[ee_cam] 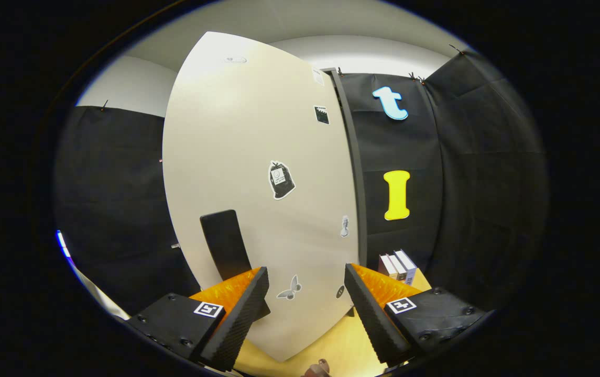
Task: Open the shoe cabinet door, grab the shoes and put them into the shoe cabinet, then close the shoe cabinet door.
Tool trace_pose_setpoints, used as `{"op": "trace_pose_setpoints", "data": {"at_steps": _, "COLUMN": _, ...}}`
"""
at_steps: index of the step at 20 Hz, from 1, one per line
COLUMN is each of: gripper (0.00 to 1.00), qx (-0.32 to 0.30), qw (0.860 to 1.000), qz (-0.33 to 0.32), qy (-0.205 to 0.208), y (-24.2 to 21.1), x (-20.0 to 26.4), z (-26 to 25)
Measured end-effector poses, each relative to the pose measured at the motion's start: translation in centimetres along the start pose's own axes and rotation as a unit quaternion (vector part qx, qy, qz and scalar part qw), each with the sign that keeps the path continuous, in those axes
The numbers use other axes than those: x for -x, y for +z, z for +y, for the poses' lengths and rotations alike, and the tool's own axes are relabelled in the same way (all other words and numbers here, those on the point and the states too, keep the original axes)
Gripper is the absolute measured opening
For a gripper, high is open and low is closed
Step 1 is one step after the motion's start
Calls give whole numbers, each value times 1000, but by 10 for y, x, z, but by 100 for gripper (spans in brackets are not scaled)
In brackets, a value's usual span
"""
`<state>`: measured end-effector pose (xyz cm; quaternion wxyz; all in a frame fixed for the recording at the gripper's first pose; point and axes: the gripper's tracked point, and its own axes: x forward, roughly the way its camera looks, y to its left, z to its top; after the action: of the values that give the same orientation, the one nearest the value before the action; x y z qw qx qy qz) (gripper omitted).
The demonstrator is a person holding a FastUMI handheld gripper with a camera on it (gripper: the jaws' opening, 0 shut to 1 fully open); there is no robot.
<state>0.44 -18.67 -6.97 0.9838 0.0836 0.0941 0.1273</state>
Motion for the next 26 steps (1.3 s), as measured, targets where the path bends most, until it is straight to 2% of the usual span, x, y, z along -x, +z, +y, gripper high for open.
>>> {"op": "trace_pose_setpoints", "data": {"at_steps": 3, "gripper": 97, "qx": -9, "qw": 1000, "qz": 4, "qy": 12, "y": -7, "x": -38, "z": 35}}
{"op": "trace_pose_setpoints", "data": {"at_steps": 6, "gripper": 97, "qx": -18, "qw": 999, "qz": 33, "qy": 27, "y": -32, "x": -80, "z": 72}}
{"op": "trace_pose_setpoints", "data": {"at_steps": 10, "gripper": 98, "qx": -41, "qw": 998, "qz": 48, "qy": 20, "y": -45, "x": -104, "z": 100}}
{"op": "trace_pose_setpoints", "data": {"at_steps": 17, "gripper": 98, "qx": -13, "qw": 999, "qz": 6, "qy": -36, "y": -29, "x": -106, "z": 118}}
{"op": "trace_pose_setpoints", "data": {"at_steps": 26, "gripper": 98, "qx": 46, "qw": 996, "qz": -41, "qy": -68, "y": -9, "x": -72, "z": 137}}
